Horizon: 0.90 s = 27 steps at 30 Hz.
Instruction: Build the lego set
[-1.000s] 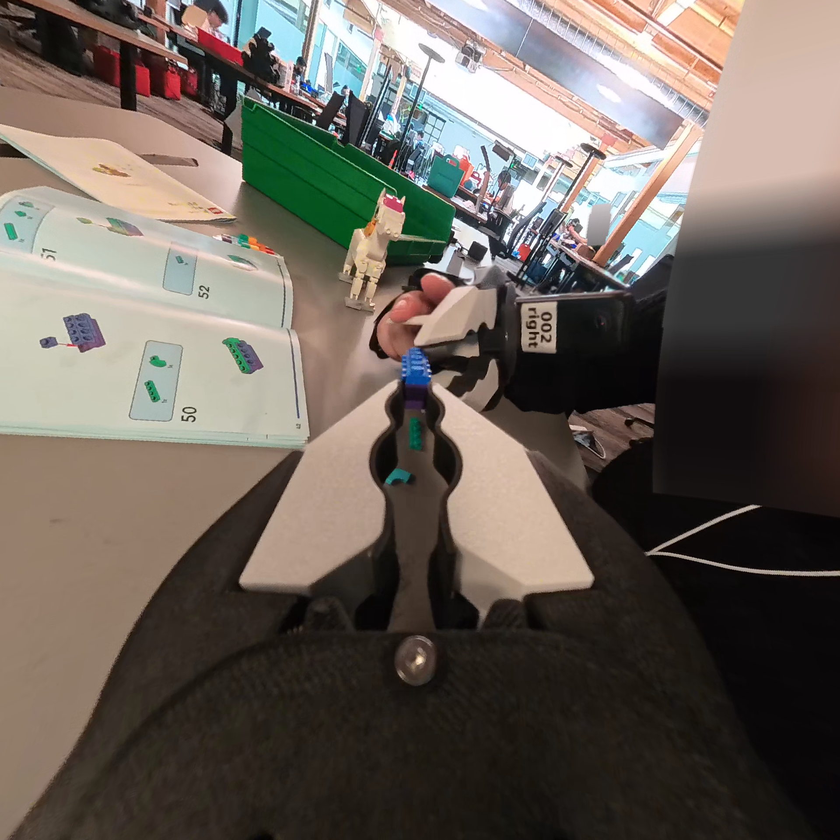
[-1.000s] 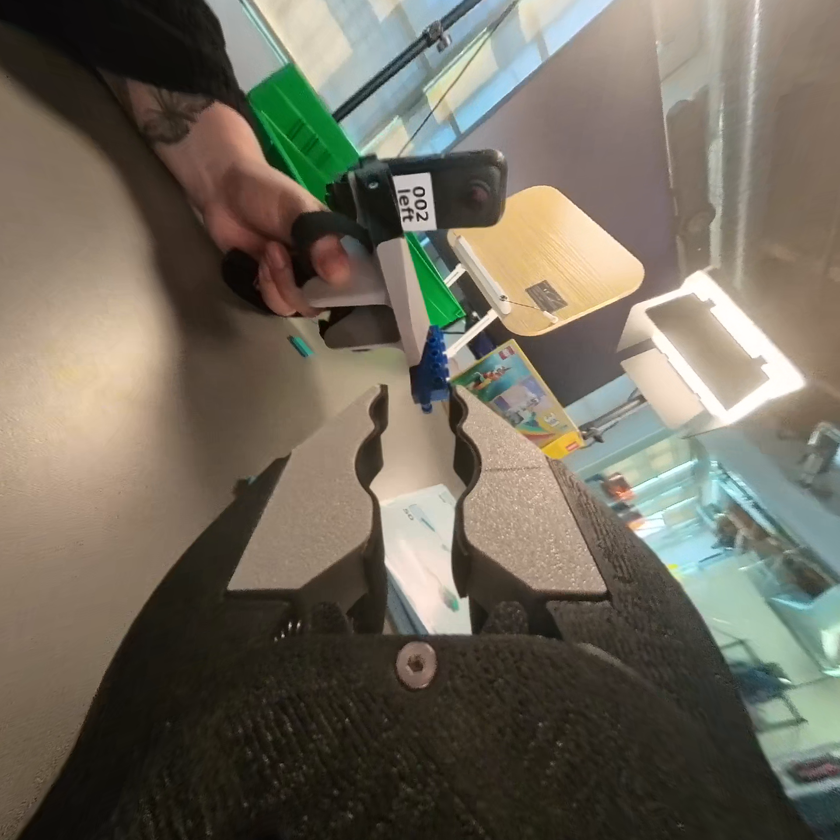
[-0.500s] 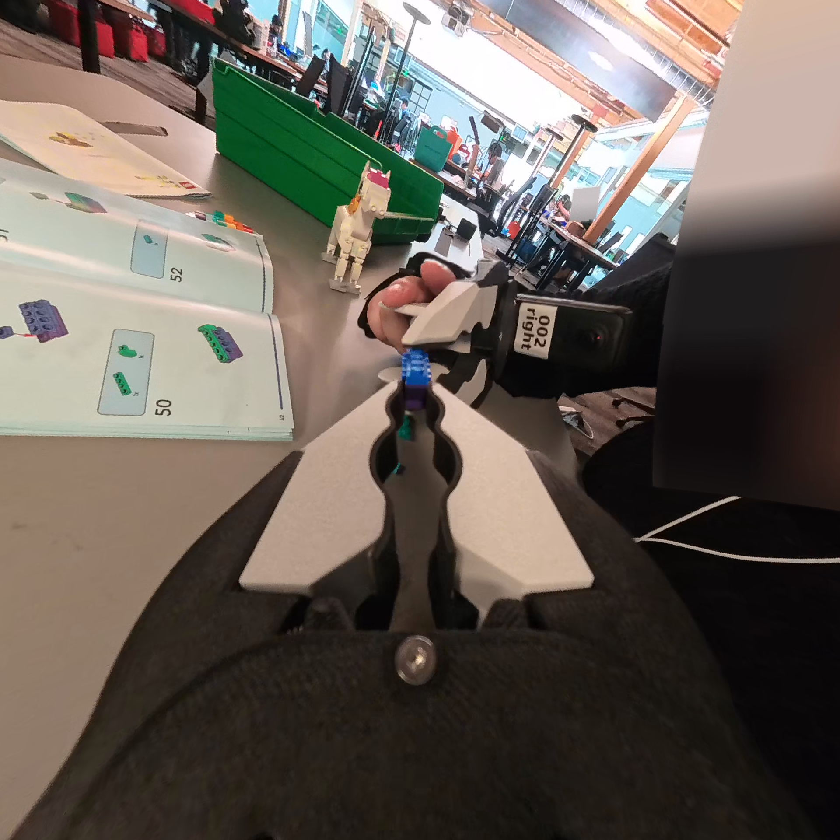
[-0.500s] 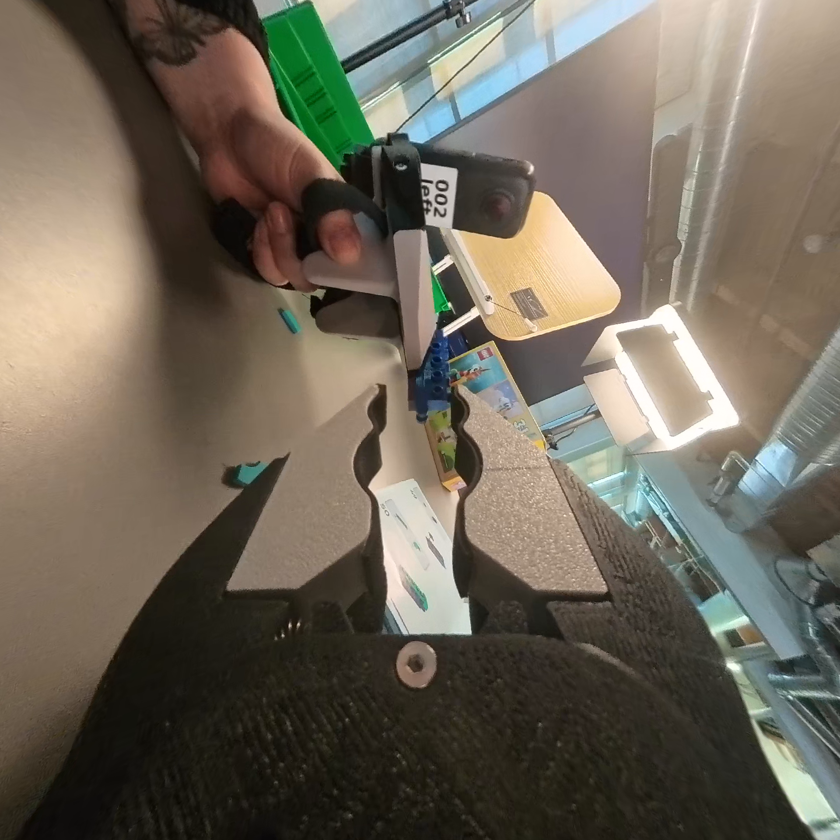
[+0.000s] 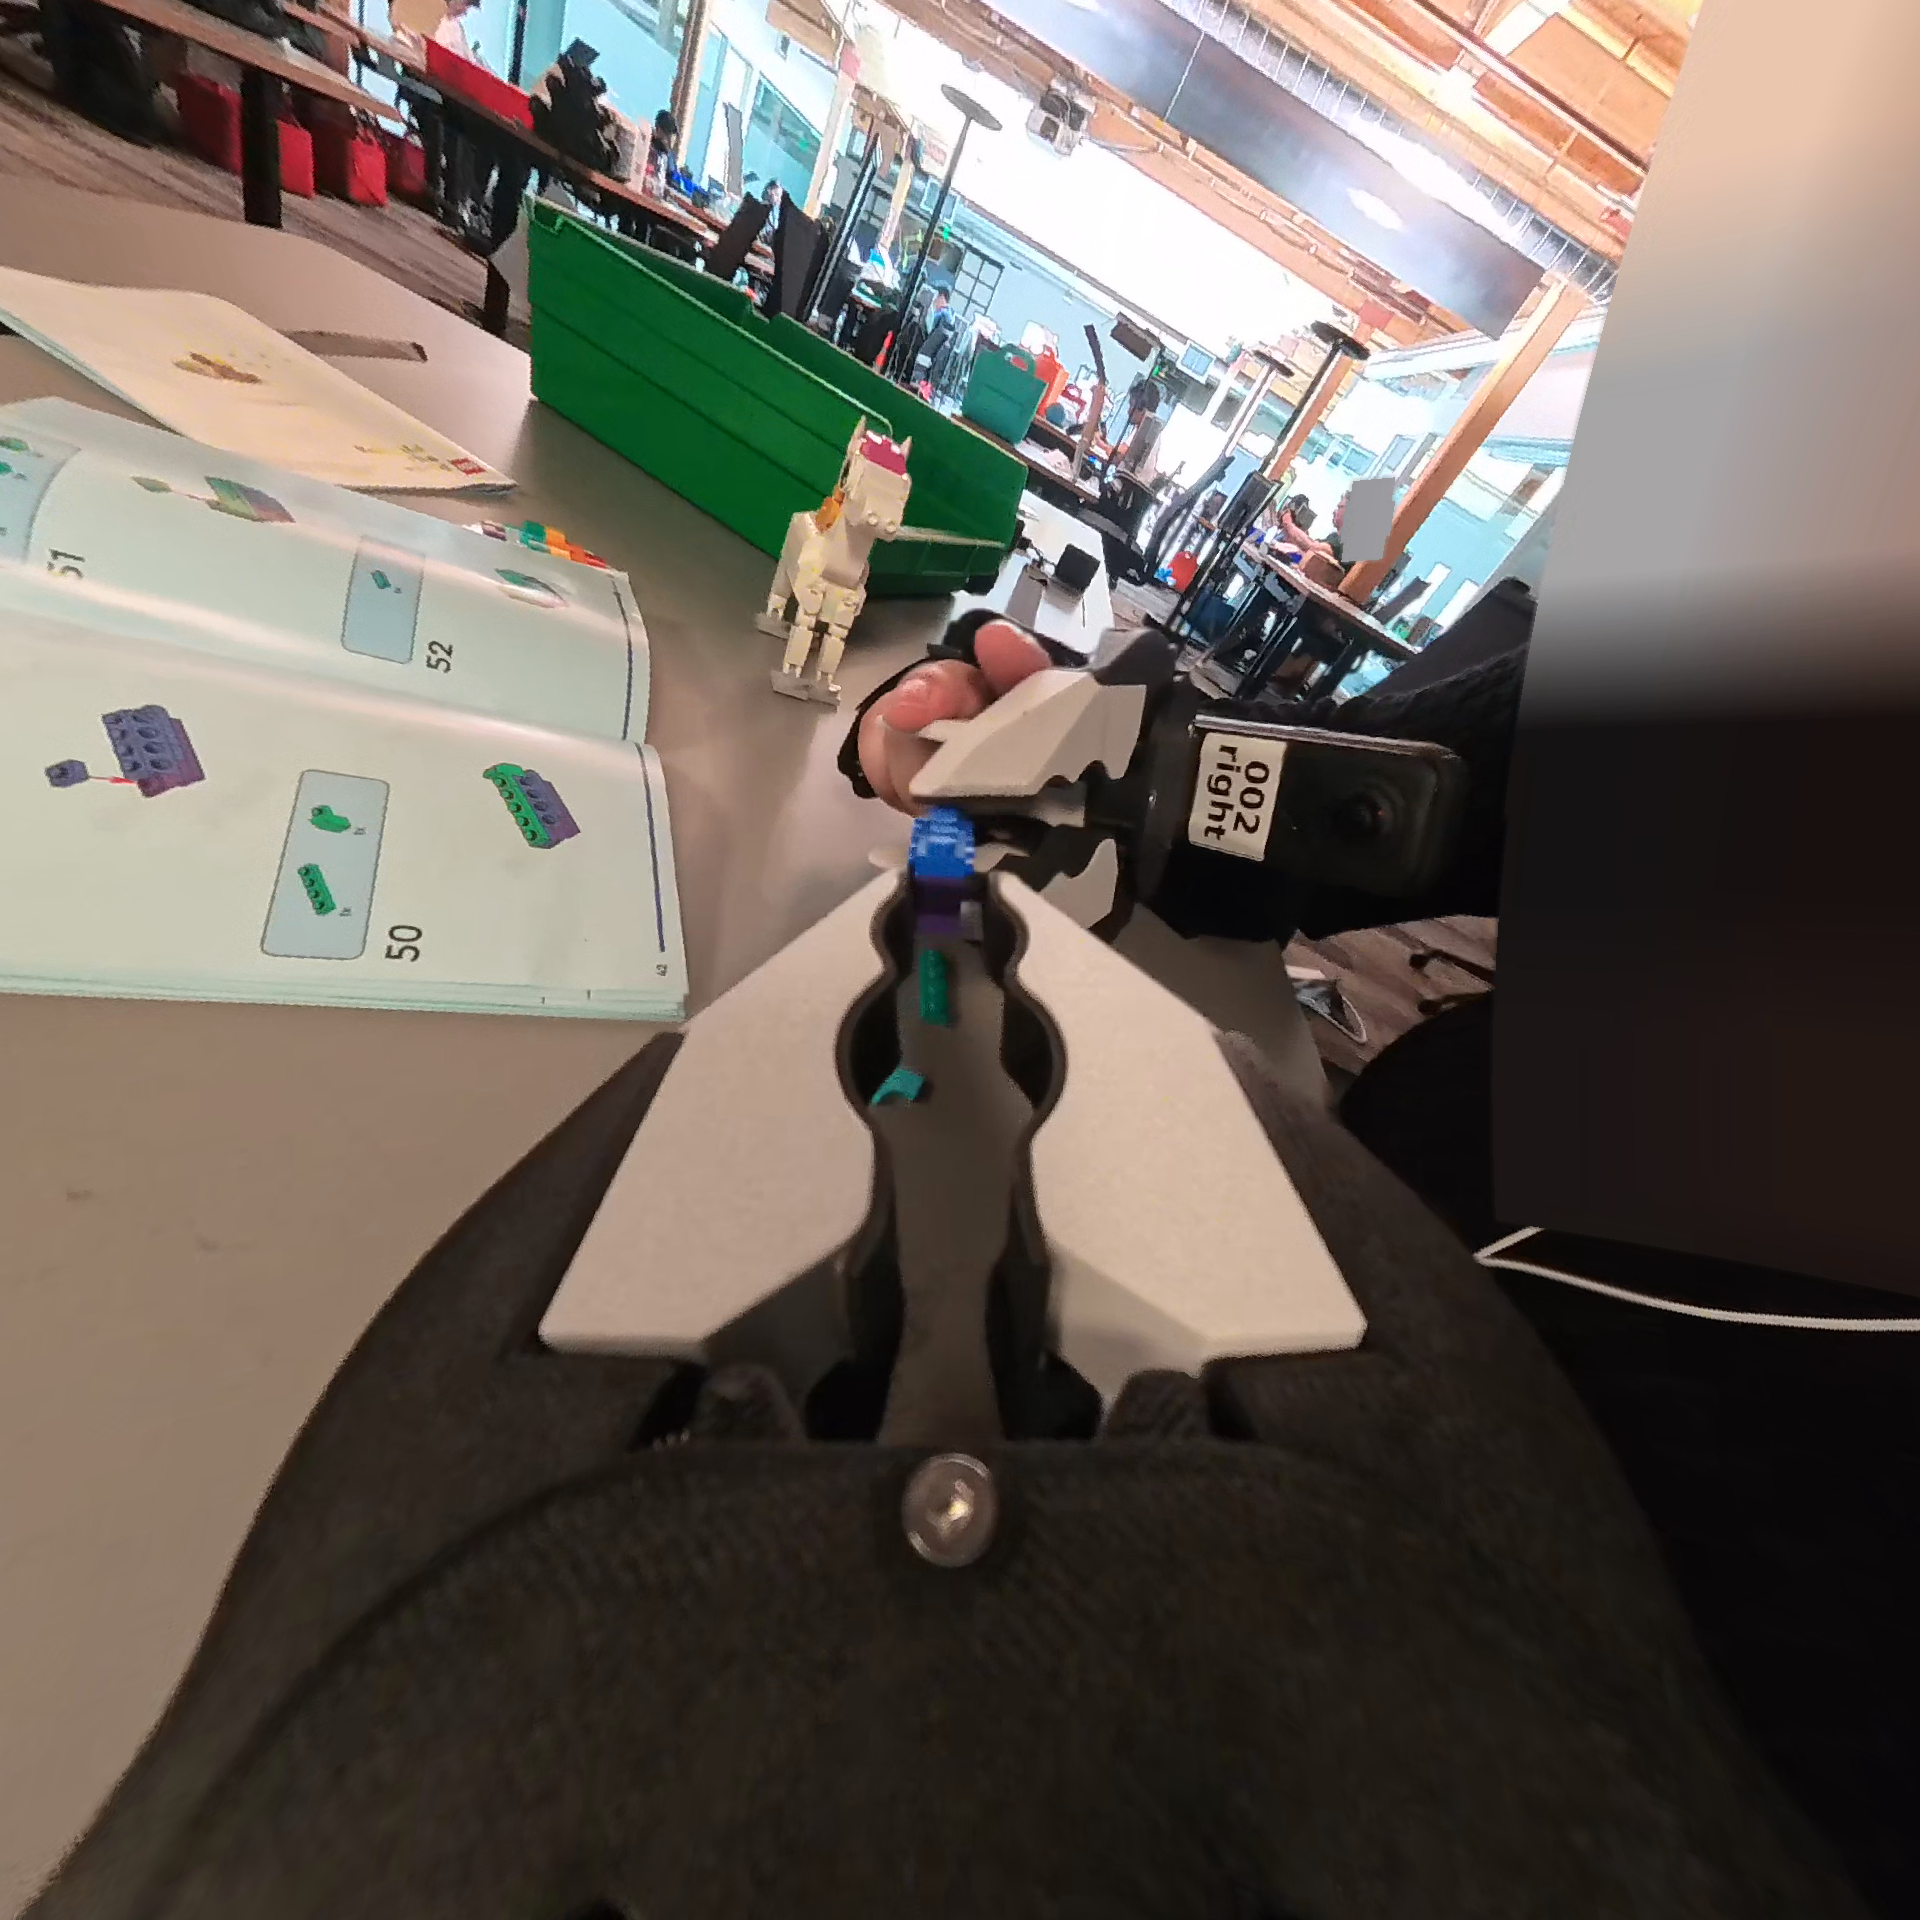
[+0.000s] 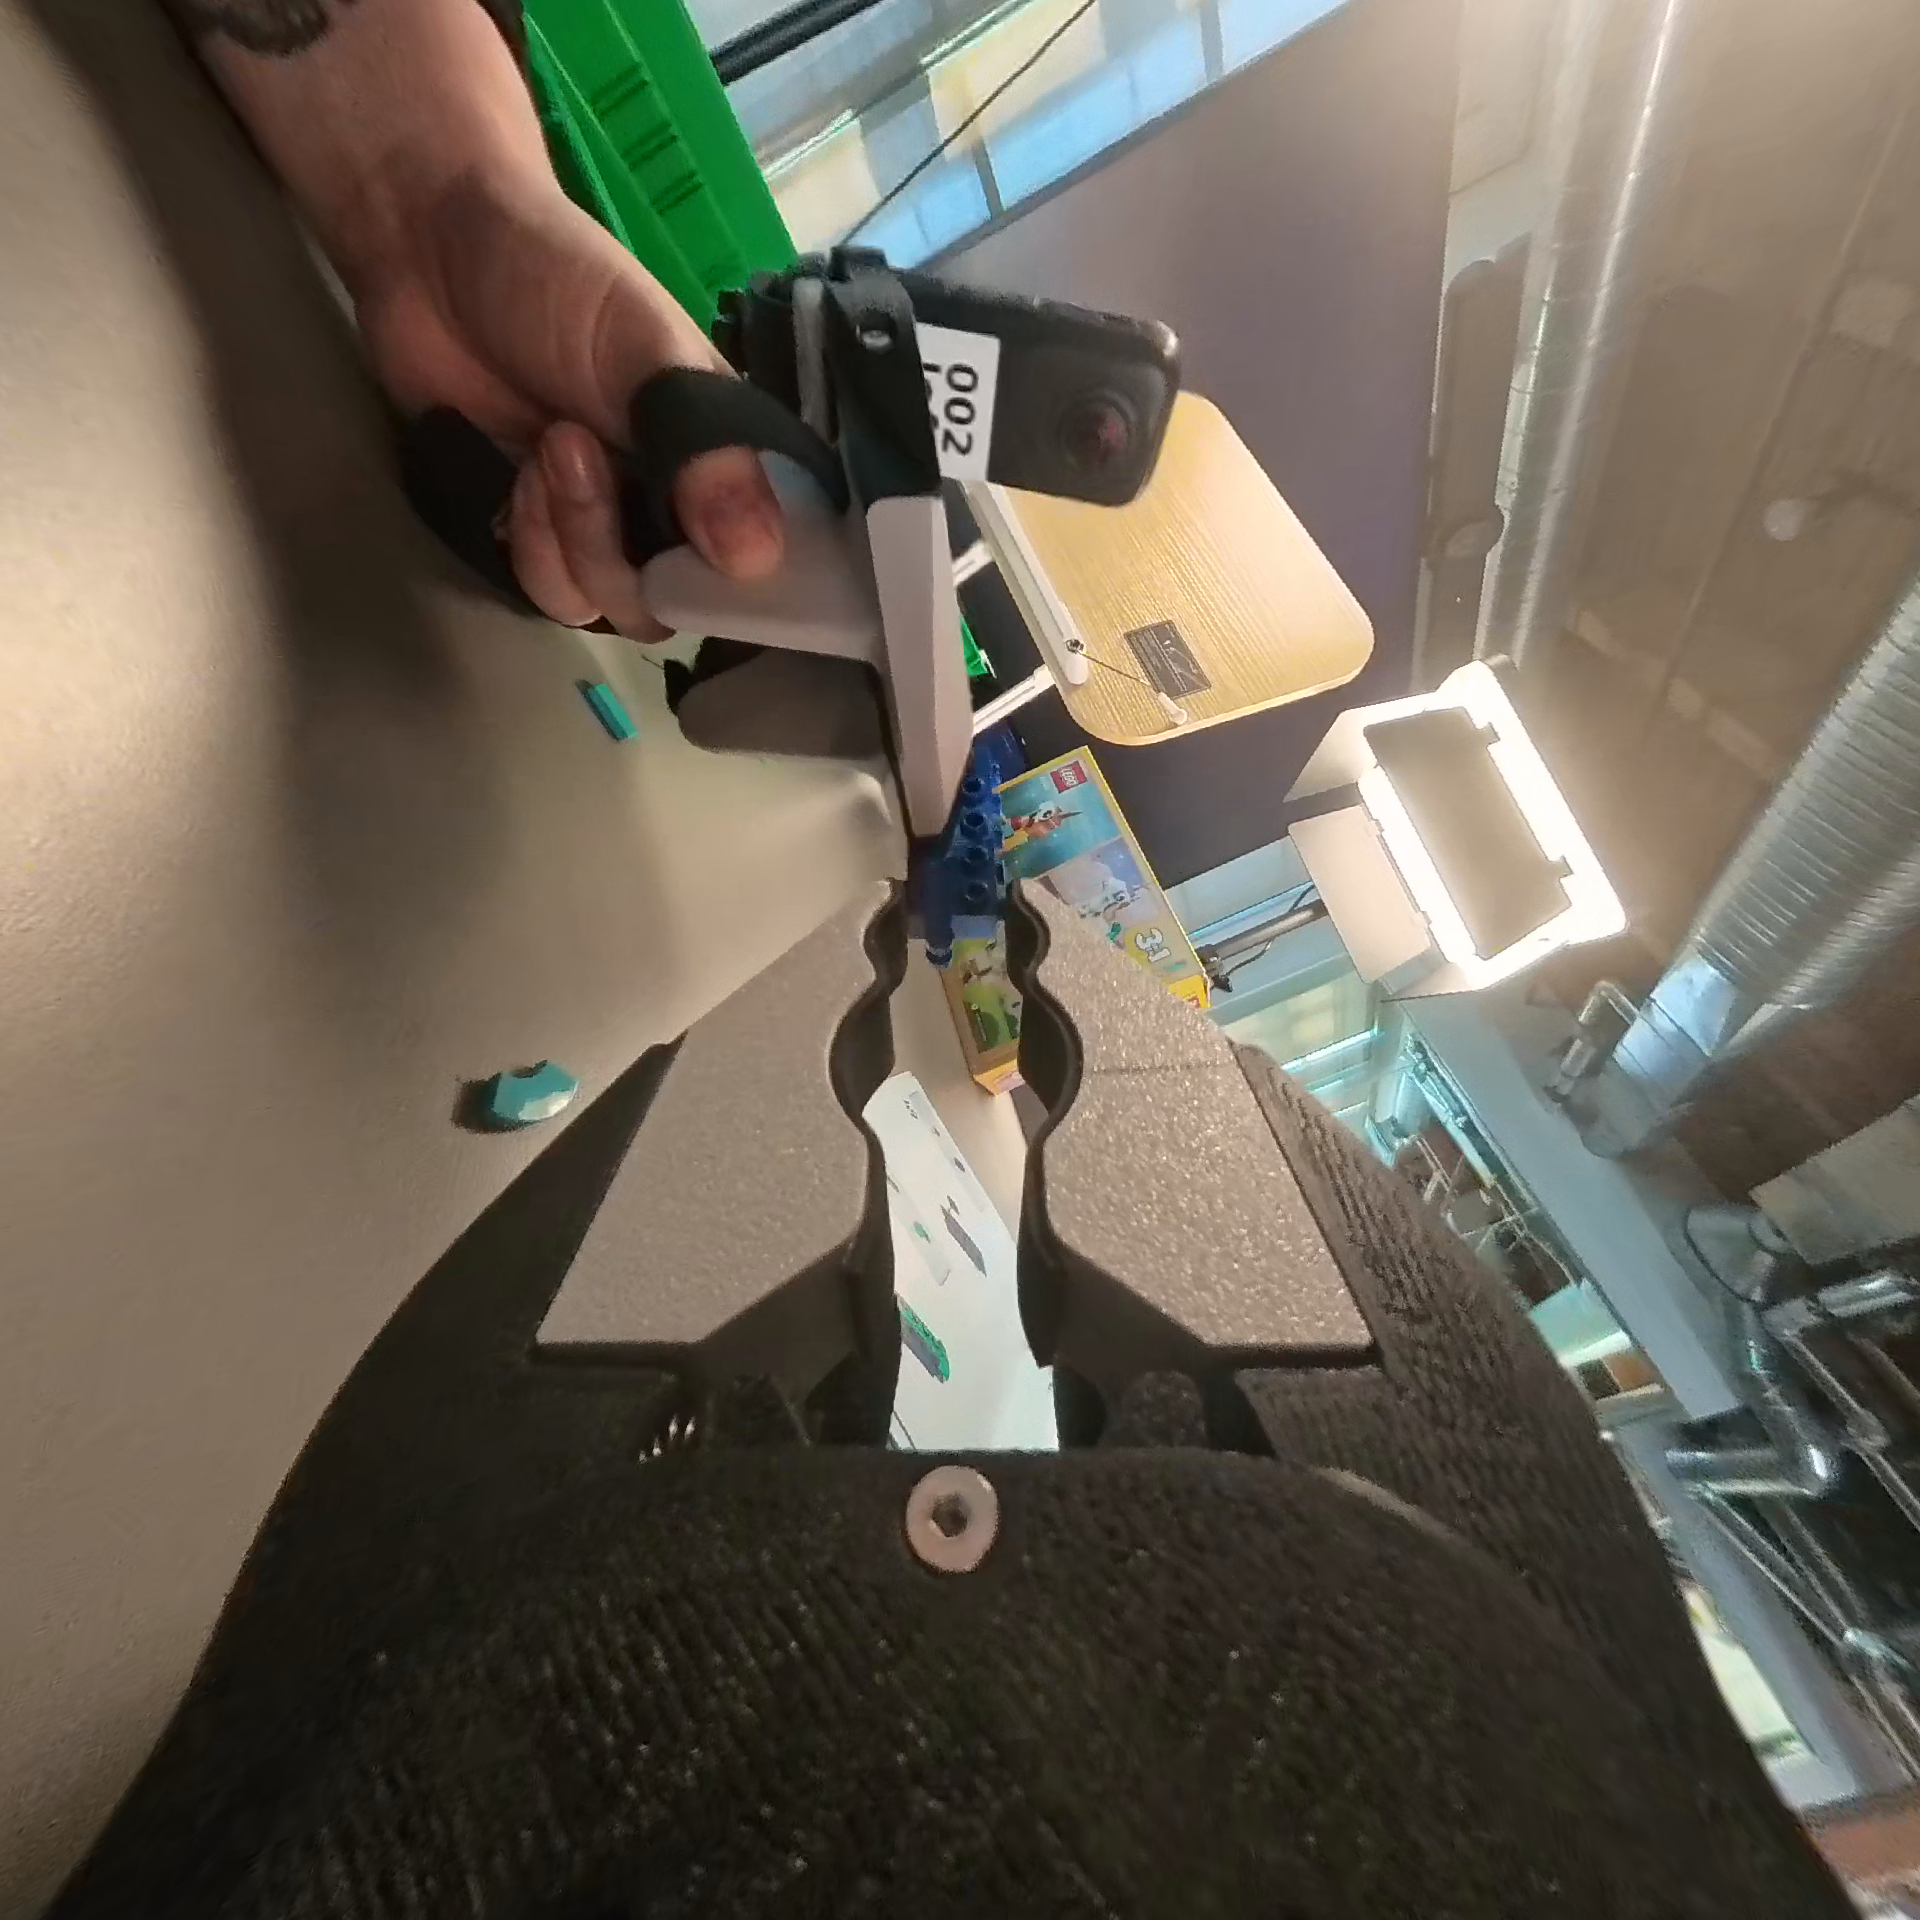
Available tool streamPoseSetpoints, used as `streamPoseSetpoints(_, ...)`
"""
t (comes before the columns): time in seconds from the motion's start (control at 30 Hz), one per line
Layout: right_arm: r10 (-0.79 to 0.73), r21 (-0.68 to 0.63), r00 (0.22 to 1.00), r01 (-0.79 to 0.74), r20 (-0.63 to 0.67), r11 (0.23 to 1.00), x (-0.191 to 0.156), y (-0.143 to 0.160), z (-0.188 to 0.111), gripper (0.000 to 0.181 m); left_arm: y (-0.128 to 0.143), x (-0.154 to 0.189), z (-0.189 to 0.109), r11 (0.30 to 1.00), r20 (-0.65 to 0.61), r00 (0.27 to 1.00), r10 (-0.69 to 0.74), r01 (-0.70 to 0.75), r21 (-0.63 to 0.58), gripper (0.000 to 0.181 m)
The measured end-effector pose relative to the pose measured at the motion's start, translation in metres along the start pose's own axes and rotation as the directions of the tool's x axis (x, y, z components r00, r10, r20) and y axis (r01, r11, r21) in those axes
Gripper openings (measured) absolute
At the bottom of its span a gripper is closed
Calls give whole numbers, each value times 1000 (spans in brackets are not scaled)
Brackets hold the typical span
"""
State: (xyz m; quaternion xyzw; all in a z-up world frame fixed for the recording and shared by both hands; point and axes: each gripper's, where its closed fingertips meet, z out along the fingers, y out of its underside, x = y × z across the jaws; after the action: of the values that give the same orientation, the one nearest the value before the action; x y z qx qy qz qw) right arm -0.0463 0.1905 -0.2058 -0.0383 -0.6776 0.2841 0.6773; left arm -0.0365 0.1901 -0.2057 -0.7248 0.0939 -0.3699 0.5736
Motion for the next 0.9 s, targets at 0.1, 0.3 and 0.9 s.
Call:
streamPoseSetpoints(0.1, 2, -10, 1000, -2, -6, 1000, 1, 2, 0, 17, -3, -1, -1, 1000, 25, 1000, 19, -20, 23, 14)
streamPoseSetpoints(0.3, 4, -10, 1000, -4, -9, 1000, 2, 3, 0, 16, -6, -3, -3, 999, 34, 999, 17, -19, 48, 13)
streamPoseSetpoints(0.9, 31, -8, 999, -31, -18, 999, 6, 4, 0, 16, -11, -3, -6, 996, 1, 1000, -22, 22, 86, 9)
